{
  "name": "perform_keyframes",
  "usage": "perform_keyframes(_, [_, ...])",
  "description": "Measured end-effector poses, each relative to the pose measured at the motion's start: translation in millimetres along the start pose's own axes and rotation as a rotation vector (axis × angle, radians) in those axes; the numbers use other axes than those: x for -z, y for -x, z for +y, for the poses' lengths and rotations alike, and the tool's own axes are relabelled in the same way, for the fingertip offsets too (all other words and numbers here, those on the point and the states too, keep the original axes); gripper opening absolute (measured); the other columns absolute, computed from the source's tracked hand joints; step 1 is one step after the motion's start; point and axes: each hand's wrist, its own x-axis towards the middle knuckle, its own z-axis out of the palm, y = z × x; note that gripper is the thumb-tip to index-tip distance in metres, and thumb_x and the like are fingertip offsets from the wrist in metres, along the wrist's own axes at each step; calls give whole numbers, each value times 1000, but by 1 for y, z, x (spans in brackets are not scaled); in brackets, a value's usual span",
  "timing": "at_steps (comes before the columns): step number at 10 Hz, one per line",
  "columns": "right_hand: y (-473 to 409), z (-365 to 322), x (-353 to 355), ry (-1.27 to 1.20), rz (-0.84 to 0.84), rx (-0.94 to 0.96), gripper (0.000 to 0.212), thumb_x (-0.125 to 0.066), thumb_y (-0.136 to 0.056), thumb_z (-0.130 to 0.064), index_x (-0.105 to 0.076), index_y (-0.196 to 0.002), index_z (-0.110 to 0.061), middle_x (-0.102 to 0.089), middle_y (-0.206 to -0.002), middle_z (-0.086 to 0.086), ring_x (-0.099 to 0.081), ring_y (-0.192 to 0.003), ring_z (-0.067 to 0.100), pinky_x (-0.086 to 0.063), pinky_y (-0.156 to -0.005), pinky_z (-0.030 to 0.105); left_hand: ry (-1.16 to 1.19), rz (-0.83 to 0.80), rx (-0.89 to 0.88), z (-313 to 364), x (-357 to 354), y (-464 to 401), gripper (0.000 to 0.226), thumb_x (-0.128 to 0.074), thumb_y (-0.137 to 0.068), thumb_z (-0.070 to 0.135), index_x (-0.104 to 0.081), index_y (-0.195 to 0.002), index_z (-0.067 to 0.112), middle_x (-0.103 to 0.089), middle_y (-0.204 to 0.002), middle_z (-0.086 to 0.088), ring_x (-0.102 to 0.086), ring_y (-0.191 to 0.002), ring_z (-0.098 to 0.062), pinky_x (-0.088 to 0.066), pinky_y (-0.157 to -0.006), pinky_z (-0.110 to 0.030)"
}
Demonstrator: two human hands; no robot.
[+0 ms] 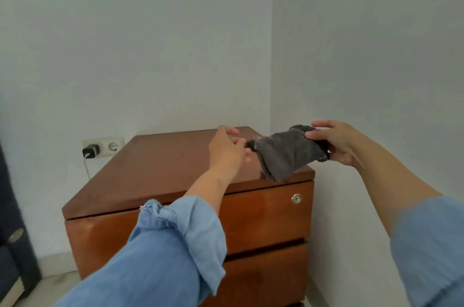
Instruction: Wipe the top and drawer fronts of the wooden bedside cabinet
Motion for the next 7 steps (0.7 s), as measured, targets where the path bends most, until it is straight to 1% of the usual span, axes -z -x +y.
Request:
perform_keyframes(1, [-24,20,-9,8,24,-15,34,-61,-85,1,-57,-117,-8,-61,-90,7,-57,-75,19,-50,-68,34,-92,27,-27,-16,-7,-16,17,-51,-93,2,-52,-95,19,-59,-89,-3,-64,-70,-12,-54,-55,-22])
perform_keyframes(2, [-44,33,-12,79,95,-5,30,-63,-83,0,-60,-111,-11,-61,-95,8,-56,-74,17,-48,-66,31,-575,-156,-201,-33,-20,-23,9,-53,-91,31,-59,-98,33,-62,-97,12,-60,-90,-8,-52,-77,-30])
perform_keyframes(3, [-57,41,-9,161,121,9,28,-65,-82,-2,-61,-109,-12,-62,-96,7,-54,-74,16,-45,-64,29,-956,-356,-320,-43,-36,-19,39,-47,-81,71,-61,-107,44,-56,-122,14,-47,-117,-13,-38,-97,-44])
perform_keyframes(4, [-61,47,-11,225,133,27,23,-65,-82,-3,-62,-103,-12,-61,-97,8,-55,-76,19,-43,-62,28,-1189,-380,-362,-36,-45,-23,49,-45,-82,70,-56,-121,45,-51,-135,10,-38,-128,-18,-27,-100,-46])
perform_keyframes(5, [-63,48,-14,266,126,41,17,-63,-84,-5,-62,-98,-14,-60,-89,3,-54,-78,19,-43,-62,30,-1323,-460,-295,-23,-47,-34,43,-47,-86,46,-52,-129,45,-46,-143,7,-29,-135,-22,-19,-106,-51])
perform_keyframes(6, [-60,47,-20,352,88,71,14,-64,-85,-10,-65,-98,-14,-58,-80,-3,-53,-73,12,-47,-61,28,-1479,-526,-193,-9,-41,-42,53,-48,-85,31,-46,-136,46,-35,-149,2,-19,-138,-27,-11,-111,-55])
perform_keyframes(7, [-61,46,-18,509,121,133,9,-68,-82,-20,-67,-91,-21,-62,-83,-7,-59,-81,13,-53,-75,31,-1540,-491,-200,-7,-34,-48,58,-46,-86,23,-41,-139,46,-28,-153,1,-17,-137,-28,-11,-112,-54])
